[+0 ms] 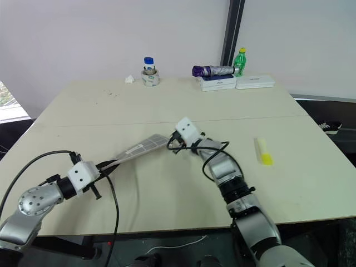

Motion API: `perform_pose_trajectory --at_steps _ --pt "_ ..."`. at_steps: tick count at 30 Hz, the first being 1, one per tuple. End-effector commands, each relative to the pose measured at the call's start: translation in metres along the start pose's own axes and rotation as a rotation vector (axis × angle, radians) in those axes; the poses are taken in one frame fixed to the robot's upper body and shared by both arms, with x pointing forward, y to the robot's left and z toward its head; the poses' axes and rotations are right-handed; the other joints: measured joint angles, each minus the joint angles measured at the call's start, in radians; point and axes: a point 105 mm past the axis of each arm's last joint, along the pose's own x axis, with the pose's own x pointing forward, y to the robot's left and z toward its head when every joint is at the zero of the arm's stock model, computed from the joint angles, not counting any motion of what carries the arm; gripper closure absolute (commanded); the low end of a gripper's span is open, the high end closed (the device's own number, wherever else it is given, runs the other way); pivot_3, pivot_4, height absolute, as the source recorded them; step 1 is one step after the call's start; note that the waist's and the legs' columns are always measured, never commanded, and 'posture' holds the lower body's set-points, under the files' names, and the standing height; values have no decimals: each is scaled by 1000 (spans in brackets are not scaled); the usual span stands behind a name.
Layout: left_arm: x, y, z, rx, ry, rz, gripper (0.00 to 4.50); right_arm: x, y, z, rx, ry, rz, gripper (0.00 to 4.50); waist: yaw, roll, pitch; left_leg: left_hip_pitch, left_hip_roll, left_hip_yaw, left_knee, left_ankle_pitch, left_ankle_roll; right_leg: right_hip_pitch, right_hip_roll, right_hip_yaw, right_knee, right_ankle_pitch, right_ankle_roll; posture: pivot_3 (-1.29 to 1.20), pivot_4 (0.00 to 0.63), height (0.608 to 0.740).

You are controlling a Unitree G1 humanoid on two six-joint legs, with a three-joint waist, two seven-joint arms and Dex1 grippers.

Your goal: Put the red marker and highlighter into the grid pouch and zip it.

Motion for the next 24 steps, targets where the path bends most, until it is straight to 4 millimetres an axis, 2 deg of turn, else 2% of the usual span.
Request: perform_pose_trajectory --at_steps 1,2,6,9,14,24 --pt "4 3 14 -41 -21 51 4500 -20 -14 38 -40 -113 5 2152 0 0 0 0 0 0 0 0 0 0 0 0 0 0 0 0 150 737" --pt "6 2 15 -49 -19 56 4500 -27 -13 39 -36 -116 33 1653 -1 0 0 0 0 0 0 0 0 0 1 0 0 0 0 0 150 737" --pt "13 -3 21 -70 -28 59 4500 -50 4 34 9 -98 177 1653 2 0 0 1 0 0 0 0 0 1 2 0 0 0 0 0 150 737" --pt "16 -4 25 -84 -40 67 4500 -56 18 26 73 -68 231 1653 0 0 0 1 0 0 0 0 0 1 1 0 0 0 0 0 150 737" --pt "20 -6 30 -93 -55 66 4500 -50 31 10 188 -21 214 1653 0 0 0 1 0 0 1 0 0 2 1 1 0 0 0 0 150 737" --pt "21 -8 35 -99 -69 64 4500 -40 33 3 283 -11 163 1653 3 0 0 1 0 0 0 0 0 1 0 1 0 0 0 0 150 737"
